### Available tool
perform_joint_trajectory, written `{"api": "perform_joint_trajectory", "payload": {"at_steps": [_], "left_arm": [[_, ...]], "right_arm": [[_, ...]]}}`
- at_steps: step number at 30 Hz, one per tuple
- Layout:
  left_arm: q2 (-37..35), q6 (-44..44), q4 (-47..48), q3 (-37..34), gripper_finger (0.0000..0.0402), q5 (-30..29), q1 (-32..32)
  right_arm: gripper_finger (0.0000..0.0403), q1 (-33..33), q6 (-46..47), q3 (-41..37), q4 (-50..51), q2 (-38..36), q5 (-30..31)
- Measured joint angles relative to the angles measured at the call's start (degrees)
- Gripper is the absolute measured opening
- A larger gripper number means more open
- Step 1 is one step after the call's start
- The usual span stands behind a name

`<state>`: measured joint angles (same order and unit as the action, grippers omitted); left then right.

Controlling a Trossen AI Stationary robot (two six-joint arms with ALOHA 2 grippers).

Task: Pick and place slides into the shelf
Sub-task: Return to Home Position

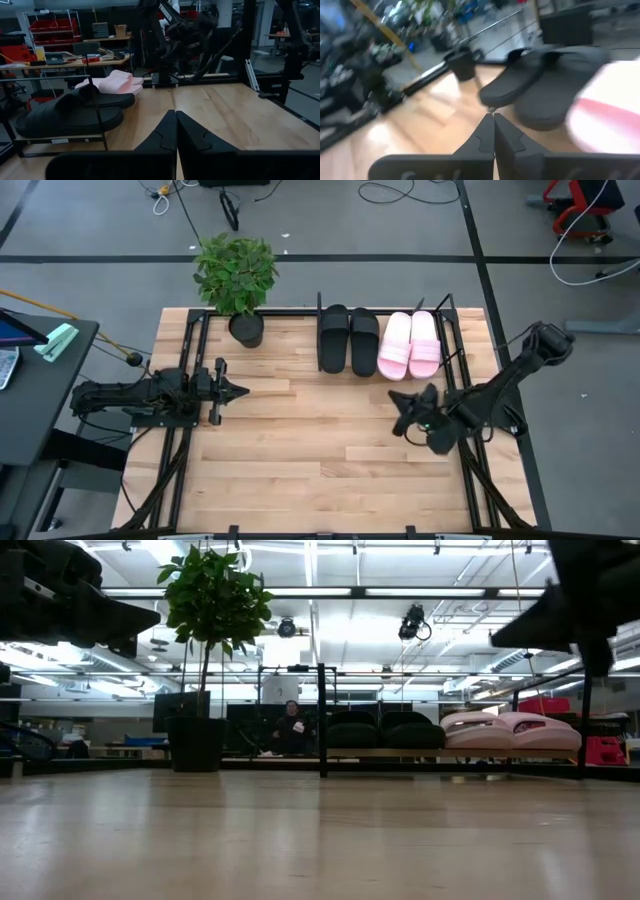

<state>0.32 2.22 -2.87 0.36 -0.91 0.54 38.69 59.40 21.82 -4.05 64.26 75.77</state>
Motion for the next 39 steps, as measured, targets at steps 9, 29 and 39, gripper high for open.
{"api": "perform_joint_trajectory", "payload": {"at_steps": [9, 29, 39], "left_arm": [[0.0, 0.01, 0.23, 0.0, 0.0008, -0.05, 0.0], [0.0, -0.02, 0.87, 0.0, 0.0016, -0.13, 0.0], [0.0, 0.0, 0.92, 0.0, 0.001, -0.11, 0.0]], "right_arm": [[0.0, -20.68, -41.65, 0.07, -27.0, -0.75, -33.96], [0.0, -40.91, -47.05, -0.72, 4.65, -33.77, -55.54], [0.0, -40.83, -42.51, -12.64, -0.39, -46.67, -59.32]]}}
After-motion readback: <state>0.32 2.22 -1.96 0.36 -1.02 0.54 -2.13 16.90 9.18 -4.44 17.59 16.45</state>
